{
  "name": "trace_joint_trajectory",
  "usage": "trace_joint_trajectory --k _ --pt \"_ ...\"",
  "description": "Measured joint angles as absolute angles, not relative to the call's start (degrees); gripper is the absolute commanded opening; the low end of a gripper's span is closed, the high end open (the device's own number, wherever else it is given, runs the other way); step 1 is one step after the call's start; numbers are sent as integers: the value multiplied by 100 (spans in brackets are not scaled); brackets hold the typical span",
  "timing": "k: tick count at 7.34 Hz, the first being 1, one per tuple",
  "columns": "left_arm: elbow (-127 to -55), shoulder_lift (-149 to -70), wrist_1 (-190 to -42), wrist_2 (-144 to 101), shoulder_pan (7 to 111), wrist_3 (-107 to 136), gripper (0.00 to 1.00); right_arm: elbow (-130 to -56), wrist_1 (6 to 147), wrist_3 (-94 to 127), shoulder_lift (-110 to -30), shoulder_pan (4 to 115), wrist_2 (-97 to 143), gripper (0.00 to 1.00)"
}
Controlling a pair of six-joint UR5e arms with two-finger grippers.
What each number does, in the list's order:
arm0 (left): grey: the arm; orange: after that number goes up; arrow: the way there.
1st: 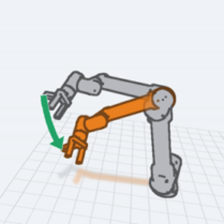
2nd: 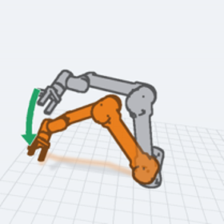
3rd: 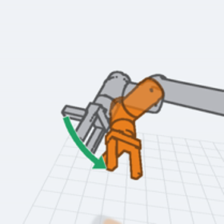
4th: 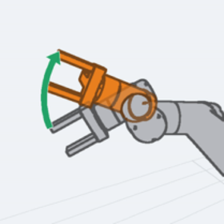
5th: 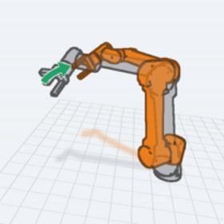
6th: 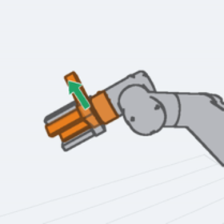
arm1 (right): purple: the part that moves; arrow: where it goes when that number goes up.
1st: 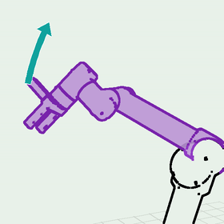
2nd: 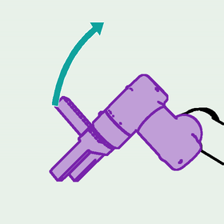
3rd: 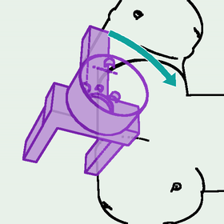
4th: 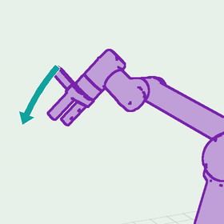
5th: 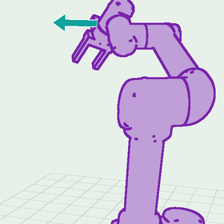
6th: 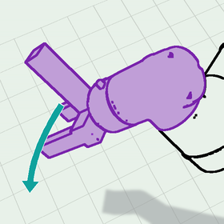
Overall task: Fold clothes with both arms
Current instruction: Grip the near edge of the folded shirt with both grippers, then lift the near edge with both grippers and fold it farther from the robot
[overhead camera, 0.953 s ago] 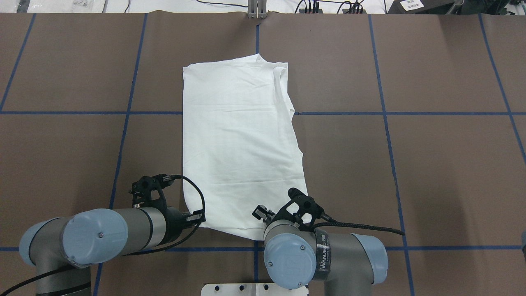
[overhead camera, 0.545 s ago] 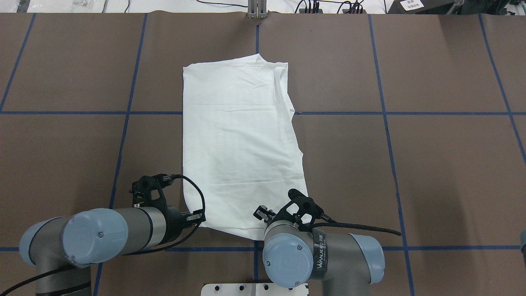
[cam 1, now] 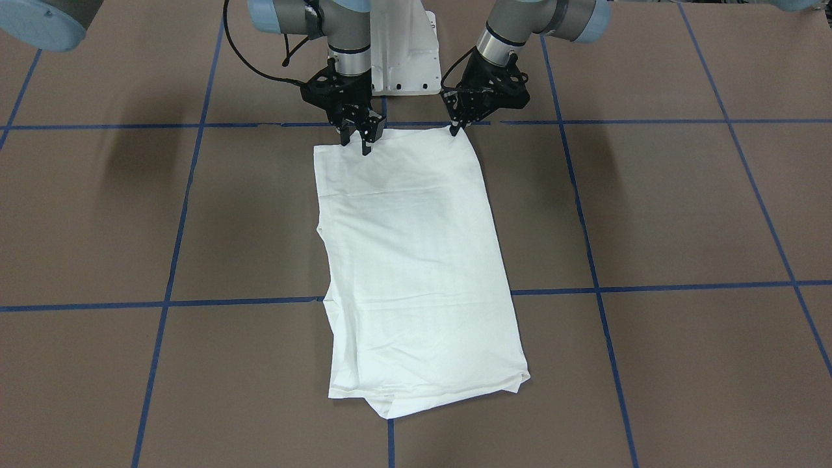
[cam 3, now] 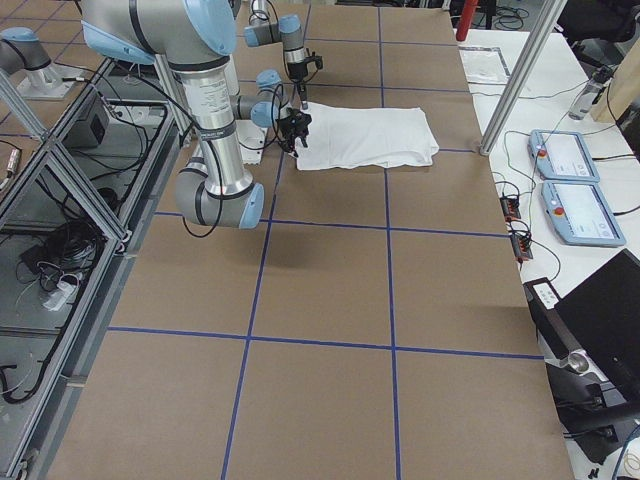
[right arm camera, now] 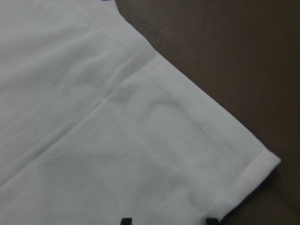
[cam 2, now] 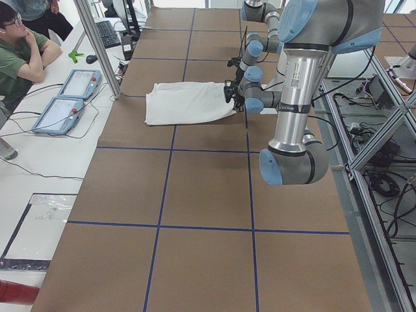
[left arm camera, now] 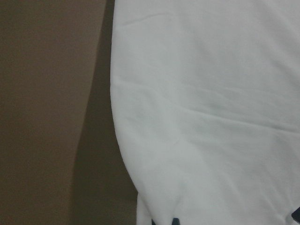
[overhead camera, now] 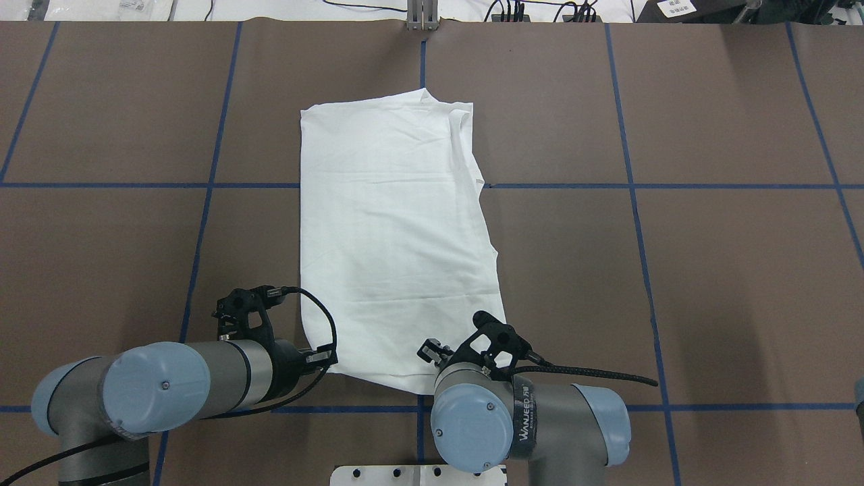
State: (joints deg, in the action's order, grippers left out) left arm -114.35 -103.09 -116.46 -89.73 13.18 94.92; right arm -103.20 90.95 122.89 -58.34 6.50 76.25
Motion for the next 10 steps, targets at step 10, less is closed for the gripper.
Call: trace_joint_trajectory --k 10 --pt "-12695 -10343 -10524 -9272 1323 9454 0 -12072 10772 12426 -5847 698 7653 0"
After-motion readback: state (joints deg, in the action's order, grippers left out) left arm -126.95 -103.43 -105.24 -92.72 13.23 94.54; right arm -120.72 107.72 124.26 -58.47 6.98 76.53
